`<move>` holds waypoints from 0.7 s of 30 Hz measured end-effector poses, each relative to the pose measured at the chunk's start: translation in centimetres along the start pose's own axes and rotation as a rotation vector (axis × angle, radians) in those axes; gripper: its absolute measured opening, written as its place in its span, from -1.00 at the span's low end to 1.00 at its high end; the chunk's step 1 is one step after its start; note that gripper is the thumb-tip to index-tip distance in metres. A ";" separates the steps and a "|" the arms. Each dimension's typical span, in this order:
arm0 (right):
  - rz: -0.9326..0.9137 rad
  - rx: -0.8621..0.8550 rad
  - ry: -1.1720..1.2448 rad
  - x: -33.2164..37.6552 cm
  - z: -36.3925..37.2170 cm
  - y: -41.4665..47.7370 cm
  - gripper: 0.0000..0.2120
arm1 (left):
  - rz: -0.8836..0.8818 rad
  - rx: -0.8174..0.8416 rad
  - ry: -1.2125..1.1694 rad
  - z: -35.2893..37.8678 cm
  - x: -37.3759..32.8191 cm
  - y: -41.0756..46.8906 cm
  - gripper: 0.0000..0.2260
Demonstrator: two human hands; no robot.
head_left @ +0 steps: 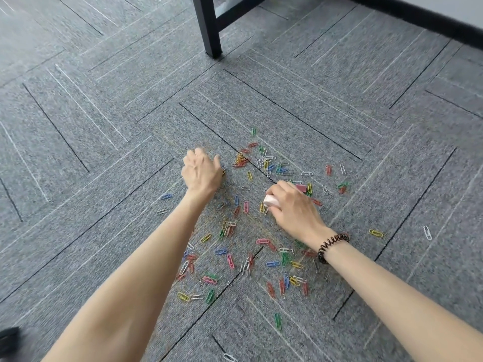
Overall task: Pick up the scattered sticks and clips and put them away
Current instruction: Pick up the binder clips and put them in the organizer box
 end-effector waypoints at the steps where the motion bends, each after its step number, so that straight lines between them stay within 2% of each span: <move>1: 0.006 -0.003 0.004 -0.1 0.0 0.0 -0.83 | -0.014 0.017 0.006 0.2 0.2 0.0 -0.58; 6: 0.014 0.021 -0.013 -0.3 0.2 0.2 -0.81 | 0.045 -0.013 -0.086 0.6 0.6 0.3 -0.88; 9: 0.026 0.026 0.004 0.4 -1.0 0.0 -0.80 | 0.087 0.014 -0.127 -0.8 0.5 0.0 -0.91; 12: 0.062 0.044 0.017 1.9 -4.1 -1.2 -0.80 | 0.143 0.128 -0.203 -3.6 -0.3 -2.2 -0.94; 16: 0.127 0.091 0.030 6.0 -11.2 -4.0 -0.78 | 0.235 0.335 -0.342 -10.6 -2.2 -7.6 -0.89; 21: 0.178 0.103 0.034 14.5 -25.0 -7.2 -0.81 | 0.336 0.493 -0.423 -25.3 -5.1 -14.3 -0.87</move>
Point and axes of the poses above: each hand's wrist, its own y-axis towards the middle knuckle, its own z-axis out of the palm, x = y × z, the point moved 6 cm from there along y, towards the middle knuckle, and after that the axes turned 4 degrees about y, right-handed, at the moved point
